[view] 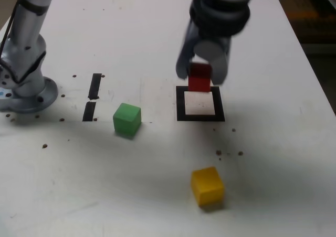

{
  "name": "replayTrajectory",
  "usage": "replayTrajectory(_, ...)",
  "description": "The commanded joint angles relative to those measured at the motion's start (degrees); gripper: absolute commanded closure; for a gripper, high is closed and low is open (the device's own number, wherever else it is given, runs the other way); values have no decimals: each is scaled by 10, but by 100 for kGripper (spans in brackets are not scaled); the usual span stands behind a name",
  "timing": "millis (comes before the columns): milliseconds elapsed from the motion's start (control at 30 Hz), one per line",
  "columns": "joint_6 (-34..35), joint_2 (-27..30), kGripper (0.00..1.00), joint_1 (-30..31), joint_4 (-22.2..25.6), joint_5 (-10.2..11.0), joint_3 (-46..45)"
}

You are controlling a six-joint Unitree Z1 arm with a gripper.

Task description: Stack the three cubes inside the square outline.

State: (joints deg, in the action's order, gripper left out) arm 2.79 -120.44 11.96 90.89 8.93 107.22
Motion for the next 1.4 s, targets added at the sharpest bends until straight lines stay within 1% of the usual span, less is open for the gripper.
replayTrajectory(0,-3,7,74,-12,-1,-2,-10)
replayTrajectory(167,-2,10,74,-28,-25,-8,-35)
replayTrajectory(333,5,-7,74,-28,-53,-25,-47)
replayTrajectory(533,8,-23,74,-36,-77,-30,-59)
replayTrajectory(700,5,-33,74,-49,-104,-39,-80)
replayTrajectory(867,4,-42,74,-55,-113,-45,-93)
replayTrajectory(1033,5,-44,73,-57,-117,-45,-98)
replayTrajectory(1133,6,-44,70,-58,-119,-43,-98)
replayTrajectory(1200,6,-45,66,-58,-121,-43,-99)
replayTrajectory(1300,6,-46,54,-59,-123,-43,-100)
replayTrajectory(1333,6,-47,49,-59,-124,-43,-100)
replayTrajectory(1367,6,-48,41,-59,-125,-44,-100)
